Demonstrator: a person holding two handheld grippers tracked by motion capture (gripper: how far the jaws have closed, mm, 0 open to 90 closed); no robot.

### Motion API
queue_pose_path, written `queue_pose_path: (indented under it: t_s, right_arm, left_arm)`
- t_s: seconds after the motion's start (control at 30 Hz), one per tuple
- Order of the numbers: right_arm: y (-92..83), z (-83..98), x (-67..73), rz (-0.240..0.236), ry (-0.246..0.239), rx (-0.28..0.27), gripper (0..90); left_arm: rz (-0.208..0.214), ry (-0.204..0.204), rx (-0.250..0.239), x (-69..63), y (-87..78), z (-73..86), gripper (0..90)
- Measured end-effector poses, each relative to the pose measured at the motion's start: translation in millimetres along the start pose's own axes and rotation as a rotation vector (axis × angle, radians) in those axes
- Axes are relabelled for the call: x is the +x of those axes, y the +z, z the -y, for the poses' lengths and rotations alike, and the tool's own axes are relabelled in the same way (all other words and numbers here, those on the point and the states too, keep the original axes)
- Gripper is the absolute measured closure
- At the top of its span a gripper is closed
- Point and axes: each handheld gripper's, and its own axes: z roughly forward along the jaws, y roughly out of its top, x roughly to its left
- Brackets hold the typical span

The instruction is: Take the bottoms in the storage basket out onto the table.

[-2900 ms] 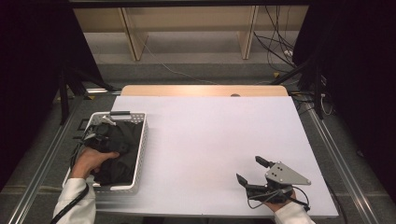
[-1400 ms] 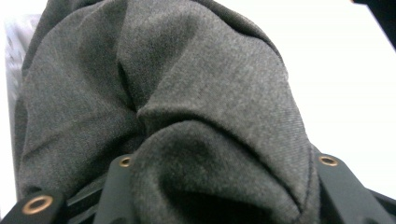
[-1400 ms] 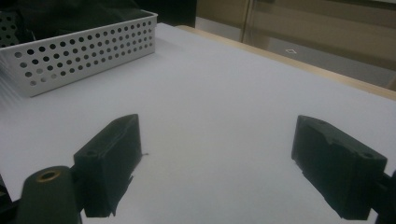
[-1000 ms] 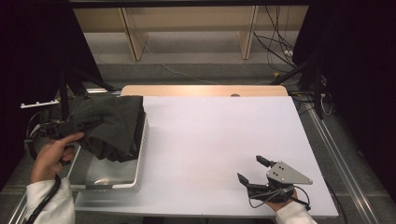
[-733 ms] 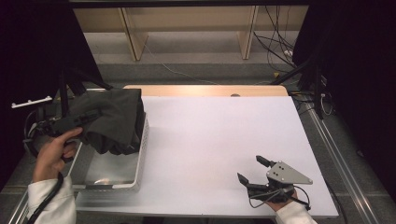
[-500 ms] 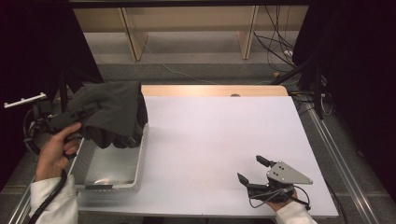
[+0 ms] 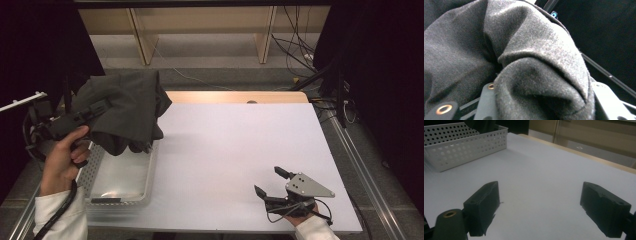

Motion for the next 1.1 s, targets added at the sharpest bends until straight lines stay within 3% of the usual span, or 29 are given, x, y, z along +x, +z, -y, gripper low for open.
queue_pose_path:
  t_s: [0.1,0.23,0.3,0.47,0.6,0.7,0.83,1.1]
  right_arm:
    - [0.2,-0.1,0.6,0.002,0.001,0.003,16.9]
    - [0.5,0.1,0.3,0.002,0.002,0.002,16.9]
    - [0.6,0.2,0.1,0.002,0.004,-0.002,16.9]
    - [0.0,0.2,-0.2,0.000,0.000,-0.002,16.9]
    - [-0.2,0.4,-0.6,0.004,0.006,-0.004,16.9]
    - [-0.2,0.4,-0.4,0.005,0.005,-0.003,16.9]
    - [0.0,0.5,0.1,0.001,0.002,0.002,16.9]
    - [1.0,0.9,0.0,0.003,0.002,0.004,16.9]
  left_arm:
    - [0.045,-0.005,0.009,-7.6,10.2,3.0,51.4]
    - [0.110,-0.044,0.018,-13.3,29.9,12.4,51.4]
    - [0.139,-0.050,0.052,-15.1,44.1,19.6,51.4]
    - [0.181,-0.071,0.117,-23.5,74.7,35.7,51.5]
    - [0.199,-0.048,0.145,-33.3,88.3,41.2,51.5]
    - [0.201,-0.034,0.165,-40.3,96.1,44.6,51.4]
    - [0.166,-0.014,0.209,-48.4,110.6,50.8,51.3]
    - [0.080,0.044,0.356,-51.7,152.5,76.0,50.2]
